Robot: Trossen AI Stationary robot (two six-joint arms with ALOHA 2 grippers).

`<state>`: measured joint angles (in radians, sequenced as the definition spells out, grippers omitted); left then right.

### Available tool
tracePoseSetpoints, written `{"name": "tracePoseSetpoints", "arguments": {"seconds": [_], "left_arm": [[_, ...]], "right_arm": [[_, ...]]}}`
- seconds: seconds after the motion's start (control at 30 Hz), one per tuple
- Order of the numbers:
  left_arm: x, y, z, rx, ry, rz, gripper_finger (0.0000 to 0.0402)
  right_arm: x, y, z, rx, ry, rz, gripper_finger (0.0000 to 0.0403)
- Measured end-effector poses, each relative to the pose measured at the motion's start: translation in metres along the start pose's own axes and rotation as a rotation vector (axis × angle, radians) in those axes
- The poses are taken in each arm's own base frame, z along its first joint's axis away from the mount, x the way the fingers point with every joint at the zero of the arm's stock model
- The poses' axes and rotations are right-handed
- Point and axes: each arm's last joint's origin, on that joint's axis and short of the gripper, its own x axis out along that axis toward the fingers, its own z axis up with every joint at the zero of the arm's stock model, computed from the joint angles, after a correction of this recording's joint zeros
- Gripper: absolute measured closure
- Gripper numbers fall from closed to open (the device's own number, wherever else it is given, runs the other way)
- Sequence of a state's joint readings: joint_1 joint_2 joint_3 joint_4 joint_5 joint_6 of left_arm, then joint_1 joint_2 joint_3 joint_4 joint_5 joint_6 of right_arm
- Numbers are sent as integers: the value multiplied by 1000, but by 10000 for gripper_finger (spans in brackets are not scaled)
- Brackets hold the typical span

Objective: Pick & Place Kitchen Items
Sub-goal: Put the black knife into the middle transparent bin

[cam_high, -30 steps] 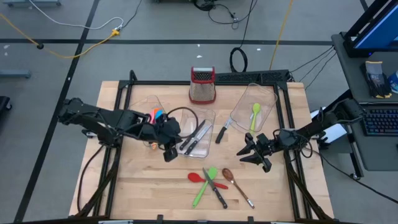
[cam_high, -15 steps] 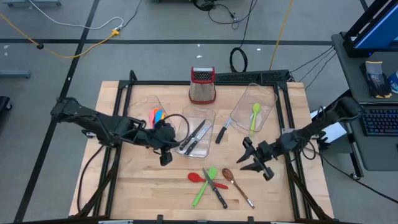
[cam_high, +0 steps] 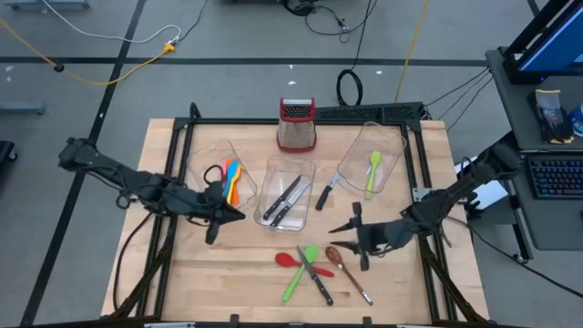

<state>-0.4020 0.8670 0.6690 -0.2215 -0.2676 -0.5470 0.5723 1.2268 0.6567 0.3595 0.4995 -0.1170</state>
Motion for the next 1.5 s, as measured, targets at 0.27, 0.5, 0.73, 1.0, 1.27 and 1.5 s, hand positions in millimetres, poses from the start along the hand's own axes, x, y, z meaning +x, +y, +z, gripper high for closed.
{"name": "tracePoseSetpoints", "arguments": {"seconds": [0.27,0.5,0.73,1.0,1.27,1.5], "left_arm": [[-10,-3,-7,65,-25,-58,374],[-10,-3,-8,78,-10,-61,365],[-10,-3,-8,86,-8,-63,364],[-10,-3,-8,87,-7,-63,364],[-10,-3,-9,87,-7,-63,364],[-10,-3,-8,86,-8,-60,364]], "right_arm": [[33,-8,-17,-166,206,-132,275],[45,-18,-25,-195,425,-162,258],[54,-29,-35,-172,504,-96,219],[58,-54,-46,-89,582,-122,184],[62,-64,-54,-86,624,-105,181],[72,-66,-72,-145,708,-93,171]]}}
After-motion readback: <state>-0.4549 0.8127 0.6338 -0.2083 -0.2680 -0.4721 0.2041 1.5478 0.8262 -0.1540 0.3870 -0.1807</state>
